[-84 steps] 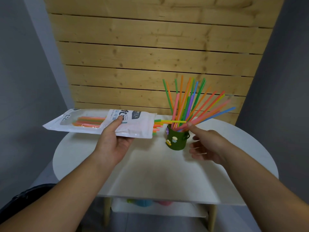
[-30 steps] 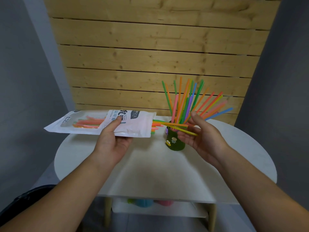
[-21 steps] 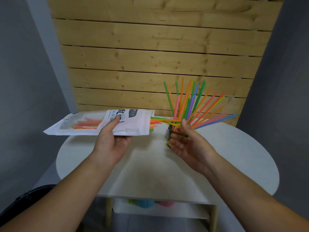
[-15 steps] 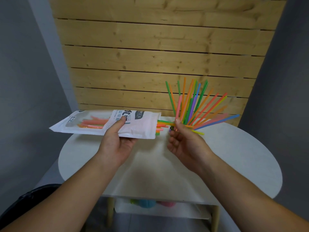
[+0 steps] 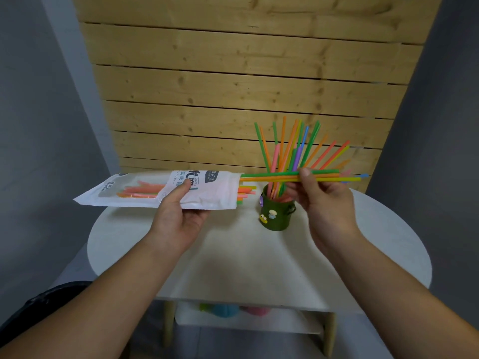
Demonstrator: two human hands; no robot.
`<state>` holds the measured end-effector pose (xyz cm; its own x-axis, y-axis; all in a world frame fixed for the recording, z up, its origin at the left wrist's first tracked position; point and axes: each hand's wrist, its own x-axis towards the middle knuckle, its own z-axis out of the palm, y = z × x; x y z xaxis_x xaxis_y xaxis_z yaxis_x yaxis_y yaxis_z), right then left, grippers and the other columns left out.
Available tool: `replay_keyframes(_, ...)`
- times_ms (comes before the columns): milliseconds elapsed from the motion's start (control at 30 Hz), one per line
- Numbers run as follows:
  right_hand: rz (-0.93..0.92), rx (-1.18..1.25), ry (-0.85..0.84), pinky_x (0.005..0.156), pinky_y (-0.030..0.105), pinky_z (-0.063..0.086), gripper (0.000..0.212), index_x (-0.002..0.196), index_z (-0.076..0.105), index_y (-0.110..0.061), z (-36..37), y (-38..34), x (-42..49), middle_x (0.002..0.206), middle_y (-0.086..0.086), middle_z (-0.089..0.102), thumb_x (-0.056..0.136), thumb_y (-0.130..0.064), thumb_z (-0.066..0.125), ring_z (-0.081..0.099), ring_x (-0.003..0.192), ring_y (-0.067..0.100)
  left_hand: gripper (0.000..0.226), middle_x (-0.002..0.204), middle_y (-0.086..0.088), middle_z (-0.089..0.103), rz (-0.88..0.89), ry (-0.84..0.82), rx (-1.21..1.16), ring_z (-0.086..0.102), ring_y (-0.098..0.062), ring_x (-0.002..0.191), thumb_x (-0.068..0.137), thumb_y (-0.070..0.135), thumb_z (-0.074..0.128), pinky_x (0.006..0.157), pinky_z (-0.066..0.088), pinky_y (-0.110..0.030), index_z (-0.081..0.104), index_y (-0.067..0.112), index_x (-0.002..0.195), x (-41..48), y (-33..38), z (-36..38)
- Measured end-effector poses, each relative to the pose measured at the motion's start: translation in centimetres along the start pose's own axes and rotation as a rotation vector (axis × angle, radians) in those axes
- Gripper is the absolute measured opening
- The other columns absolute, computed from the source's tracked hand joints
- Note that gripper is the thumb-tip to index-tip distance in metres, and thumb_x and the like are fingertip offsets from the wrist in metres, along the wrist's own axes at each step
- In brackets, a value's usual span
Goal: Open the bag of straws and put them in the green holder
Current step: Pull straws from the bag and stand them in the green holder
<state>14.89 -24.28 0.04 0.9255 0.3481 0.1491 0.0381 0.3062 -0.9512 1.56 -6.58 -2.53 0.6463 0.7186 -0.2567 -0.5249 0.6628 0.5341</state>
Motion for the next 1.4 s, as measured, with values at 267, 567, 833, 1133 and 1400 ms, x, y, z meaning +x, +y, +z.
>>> replay_keyframes(267,-0.235,-0.123,0.189,0.073,0.031,0.062,0.026,0.105,0.068,0.001,-4.7,-1.6,1.3,0.087,0.014,0.075,0.100,-0.022,0.057,0.075,0.073,0.024,0.040,0.114,-0.012,0.076,0.035,0.030,-0.014,0.076,-0.024,0.095,0.094,0.006,0.063,0.072,0.064,-0.040,0.059,0.007,0.134,1.0,0.4,-0.7)
replay_keyframes(567,-0.421,-0.484,0.269,0.066,0.027,0.059,0.021,0.086,0.063,-0.014,-6.3,-2.9,1.7,0.076,0.001,0.071,0.098,-0.030,0.057,0.072,0.066,0.011,0.026,0.109,-0.011,0.077,0.007,0.000,0.014,0.077,-0.024,0.093,0.095,0.006,0.062,0.071,0.064,-0.040,0.063,0.007,0.121,0.7,-0.8,0.0)
replay_keyframes(833,-0.368,-0.648,0.128,0.072,0.043,0.058,0.027,0.086,0.067,-0.011,-4.5,-0.7,2.6,0.076,0.004,0.073,0.096,-0.035,0.059,0.071,0.075,0.024,0.019,0.105,-0.011,0.078,-0.003,0.009,0.051,0.077,-0.024,0.090,0.094,0.006,0.064,0.067,0.064,-0.039,0.065,0.009,0.113,0.4,-0.9,0.1)
replay_keyframes(1133,-0.248,-0.575,0.062,0.072,0.037,0.063,0.019,0.100,0.067,-0.009,-2.9,0.9,5.6,0.086,0.005,0.074,0.095,-0.027,0.062,0.074,0.073,0.017,0.020,0.111,-0.011,0.077,-0.008,-0.021,0.084,0.076,-0.024,0.096,0.094,0.008,0.064,0.075,0.063,-0.039,0.066,0.010,0.115,0.6,-0.7,-0.3)
replay_keyframes(1400,-0.201,-0.527,0.025,0.068,0.038,0.064,0.017,0.095,0.063,-0.003,-2.3,1.5,6.3,0.086,0.012,0.071,0.097,-0.020,0.059,0.073,0.074,0.020,0.015,0.106,-0.010,0.078,0.003,-0.043,0.127,0.076,-0.023,0.093,0.095,0.010,0.063,0.078,0.063,-0.040,0.067,0.011,0.109,0.5,-0.8,-0.3)
